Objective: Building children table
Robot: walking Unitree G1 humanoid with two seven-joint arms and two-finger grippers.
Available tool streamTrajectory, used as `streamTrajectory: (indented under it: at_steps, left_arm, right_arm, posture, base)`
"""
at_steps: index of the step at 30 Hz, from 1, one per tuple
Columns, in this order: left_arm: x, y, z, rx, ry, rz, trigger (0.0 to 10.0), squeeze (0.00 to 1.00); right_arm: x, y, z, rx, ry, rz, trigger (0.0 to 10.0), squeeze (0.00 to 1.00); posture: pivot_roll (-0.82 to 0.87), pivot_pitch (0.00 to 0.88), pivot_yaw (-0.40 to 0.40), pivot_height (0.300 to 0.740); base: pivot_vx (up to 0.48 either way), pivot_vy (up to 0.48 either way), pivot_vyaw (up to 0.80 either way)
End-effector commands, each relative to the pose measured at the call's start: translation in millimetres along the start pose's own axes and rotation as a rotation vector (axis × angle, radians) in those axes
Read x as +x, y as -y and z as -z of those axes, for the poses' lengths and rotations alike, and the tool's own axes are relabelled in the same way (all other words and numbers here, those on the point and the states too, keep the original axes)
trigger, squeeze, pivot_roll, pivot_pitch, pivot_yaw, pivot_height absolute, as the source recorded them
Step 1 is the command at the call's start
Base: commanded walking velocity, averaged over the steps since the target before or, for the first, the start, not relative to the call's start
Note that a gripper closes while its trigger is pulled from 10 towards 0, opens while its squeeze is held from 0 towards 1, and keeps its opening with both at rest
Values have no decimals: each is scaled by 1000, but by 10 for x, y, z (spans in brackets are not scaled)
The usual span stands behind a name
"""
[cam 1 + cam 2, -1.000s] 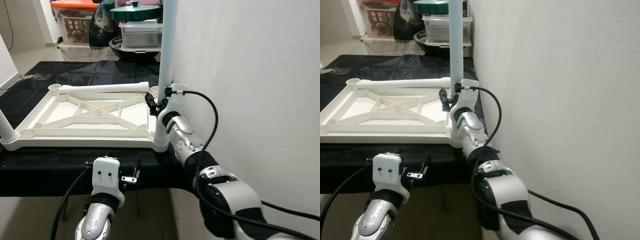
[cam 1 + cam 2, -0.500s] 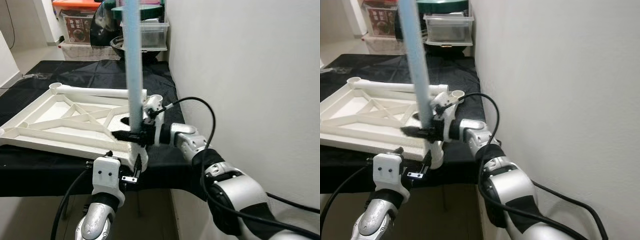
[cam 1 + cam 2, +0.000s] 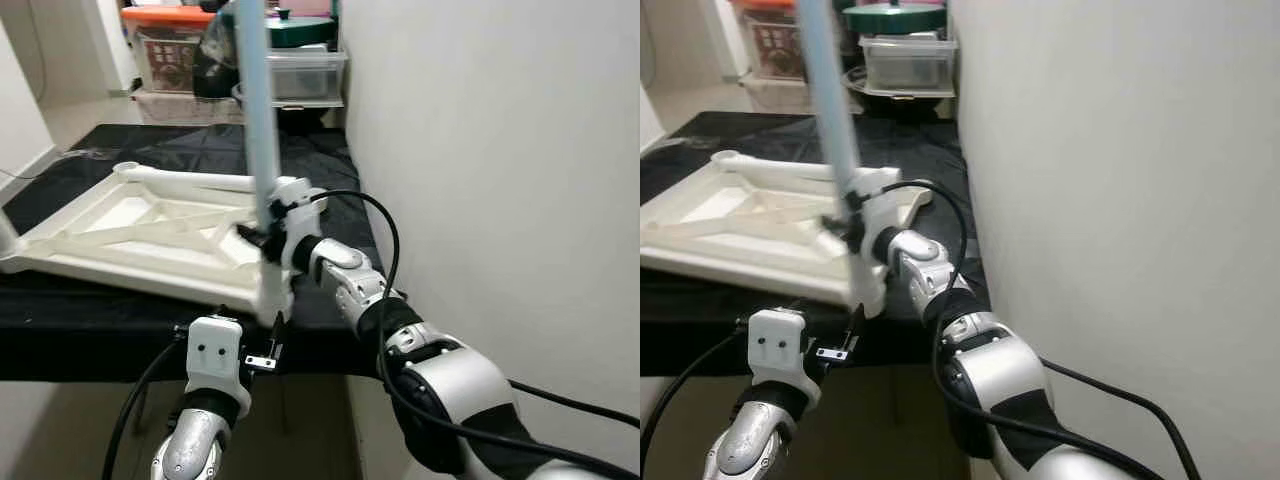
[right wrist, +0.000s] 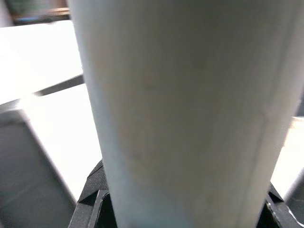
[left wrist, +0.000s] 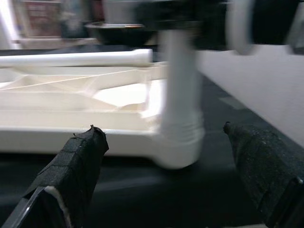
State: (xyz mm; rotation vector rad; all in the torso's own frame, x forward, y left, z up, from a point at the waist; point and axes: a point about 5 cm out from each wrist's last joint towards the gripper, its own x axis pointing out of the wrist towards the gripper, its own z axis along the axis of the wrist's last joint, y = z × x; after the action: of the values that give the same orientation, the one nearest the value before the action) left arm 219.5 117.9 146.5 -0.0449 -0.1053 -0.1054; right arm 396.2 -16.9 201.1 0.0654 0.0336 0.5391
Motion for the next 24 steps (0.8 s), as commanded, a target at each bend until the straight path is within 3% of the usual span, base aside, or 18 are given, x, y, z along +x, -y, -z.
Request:
streamTrajectory:
  at_steps: [1,2,4,6,8,13,14,15,16,20,21,24]
  left_arm:
    - [5,3,17,2,-8,8,10000,0]
    - [5,3,17,2,-8,8,10000,0]
    - [15,12,19,2,-7,11,10000,0]
    - [15,12,19,2,-7,11,10000,0]
    - [23,19,21,3,-8,15,10000,0]
    - [28,19,29,2,-9,15,10000,0]
    - [30,19,30,5,-9,15,10000,0]
    - [30,19,30,5,-9,15,10000,0]
    - [31,21,27,5,-8,15,10000,0]
    - [26,18,27,1,-7,12,10000,0]
    - [21,16,31,0,-9,12,10000,0]
    - [24,11,29,0,-9,13,10000,0]
  right_arm:
    - [-85,255,128,90,-29,255,0,0]
    - [-85,255,128,90,-29,255,0,0]
    - [-188,460,195,135,-25,511,0,0]
    - [-188,460,195,135,-25,511,0,0]
    - [-259,516,264,198,-31,701,0,0]
    - [-232,398,274,237,-14,711,0,0]
    - [-195,338,255,255,-3,645,10000,0]
    - [-195,338,255,255,-3,645,10000,0]
    - [-158,285,207,251,24,571,10000,1000]
    - [-125,252,111,210,72,492,10000,1000]
    - [-109,252,51,189,100,419,10000,0]
    - [-73,229,-53,190,130,175,10000,0]
  posture:
    - [22,0,-42,740]
    - [22,0,-42,740]
    - [21,0,-42,740]
    - [21,0,-42,740]
    - [21,0,-42,740]
    - [22,0,-40,740]
    - [14,0,-43,740]
    - [14,0,-43,740]
    - [9,0,-48,740]
    - [9,0,-48,740]
    - [-8,0,-37,740]
    - [-7,0,-41,740]
  base:
    - [0,0,0]
    - [0,0,0]
    - [0,0,0]
    - [0,0,0]
    - [0,0,0]
    - [0,0,0]
    - [0,0,0]
    - [0,0,0]
    - [0,0,0]
    - [0,0,0]
    - [0,0,0]
    - [0,0,0]
